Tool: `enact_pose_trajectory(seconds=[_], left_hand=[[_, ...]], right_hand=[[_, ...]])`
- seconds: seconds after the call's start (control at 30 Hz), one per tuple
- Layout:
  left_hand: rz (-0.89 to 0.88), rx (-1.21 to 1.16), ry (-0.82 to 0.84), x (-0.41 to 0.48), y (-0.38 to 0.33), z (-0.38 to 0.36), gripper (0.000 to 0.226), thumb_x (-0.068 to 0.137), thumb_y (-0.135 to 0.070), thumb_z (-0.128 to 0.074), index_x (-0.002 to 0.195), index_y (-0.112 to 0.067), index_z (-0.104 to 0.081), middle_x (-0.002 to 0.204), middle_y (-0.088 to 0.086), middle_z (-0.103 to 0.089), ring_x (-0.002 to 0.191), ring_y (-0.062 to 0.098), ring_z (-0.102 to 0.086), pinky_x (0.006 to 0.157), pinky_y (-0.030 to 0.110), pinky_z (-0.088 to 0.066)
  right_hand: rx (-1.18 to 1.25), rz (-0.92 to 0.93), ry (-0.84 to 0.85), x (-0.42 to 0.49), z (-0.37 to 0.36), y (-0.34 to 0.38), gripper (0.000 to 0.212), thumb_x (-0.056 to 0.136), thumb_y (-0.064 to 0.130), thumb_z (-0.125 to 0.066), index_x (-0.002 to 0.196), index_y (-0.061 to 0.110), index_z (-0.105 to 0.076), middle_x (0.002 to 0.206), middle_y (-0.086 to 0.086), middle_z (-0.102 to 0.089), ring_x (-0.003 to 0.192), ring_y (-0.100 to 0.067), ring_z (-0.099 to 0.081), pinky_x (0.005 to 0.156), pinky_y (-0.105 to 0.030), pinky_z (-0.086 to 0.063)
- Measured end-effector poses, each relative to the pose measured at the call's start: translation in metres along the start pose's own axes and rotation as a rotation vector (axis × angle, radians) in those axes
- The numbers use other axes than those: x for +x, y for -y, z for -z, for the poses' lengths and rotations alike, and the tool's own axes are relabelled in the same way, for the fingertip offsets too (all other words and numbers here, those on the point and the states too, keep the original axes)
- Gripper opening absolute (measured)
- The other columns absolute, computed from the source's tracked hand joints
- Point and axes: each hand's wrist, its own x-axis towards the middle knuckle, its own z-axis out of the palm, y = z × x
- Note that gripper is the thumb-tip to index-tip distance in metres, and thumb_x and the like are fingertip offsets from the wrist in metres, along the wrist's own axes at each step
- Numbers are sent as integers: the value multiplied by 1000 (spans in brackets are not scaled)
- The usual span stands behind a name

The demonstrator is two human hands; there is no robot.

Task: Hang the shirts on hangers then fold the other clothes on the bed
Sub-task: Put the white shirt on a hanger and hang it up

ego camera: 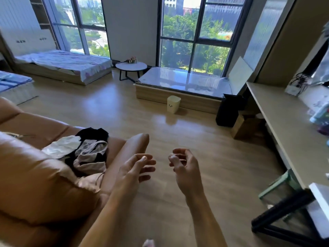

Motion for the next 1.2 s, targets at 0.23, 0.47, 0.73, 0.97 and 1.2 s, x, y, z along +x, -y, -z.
enact_pose_trajectory(seconds=[0.23,0.47,0.73,0.97,1.2], left_hand=[[20,-59,20,202,22,-70,23,103,-16,-46,105,-11,-68,96,7,-77,91,25,-71,73,31,-51],[45,-28,32,374,-3,-141,23,104,-21,-46,104,-16,-69,98,3,-77,95,22,-72,81,36,-52],[63,-4,-100,560,-4,-174,23,104,-19,-46,103,-14,-68,92,1,-77,91,21,-72,82,37,-52],[48,10,-302,728,-23,-188,24,105,-23,-44,107,-15,-67,98,2,-77,96,21,-72,92,43,-54],[7,-41,-571,849,-58,-141,25,105,-21,-43,108,-13,-67,100,5,-76,96,22,-72,91,43,-54]], right_hand=[[-99,-14,7,192,1,-26,11,95,27,-64,106,24,-63,97,1,-69,89,-13,-67,76,-27,-54],[-110,-17,-25,376,7,-17,9,97,25,-63,105,25,-63,97,3,-69,89,-12,-68,78,-27,-55],[-63,-47,108,577,-47,-43,10,98,26,-61,108,22,-61,97,2,-68,89,-13,-67,76,-25,-55],[-88,-11,340,771,-112,-45,10,98,29,-61,106,24,-61,98,2,-68,88,-12,-67,75,-26,-54],[-53,-9,606,888,-224,-17,8,98,27,-62,104,23,-62,96,2,-68,87,-12,-68,72,-24,-54]])
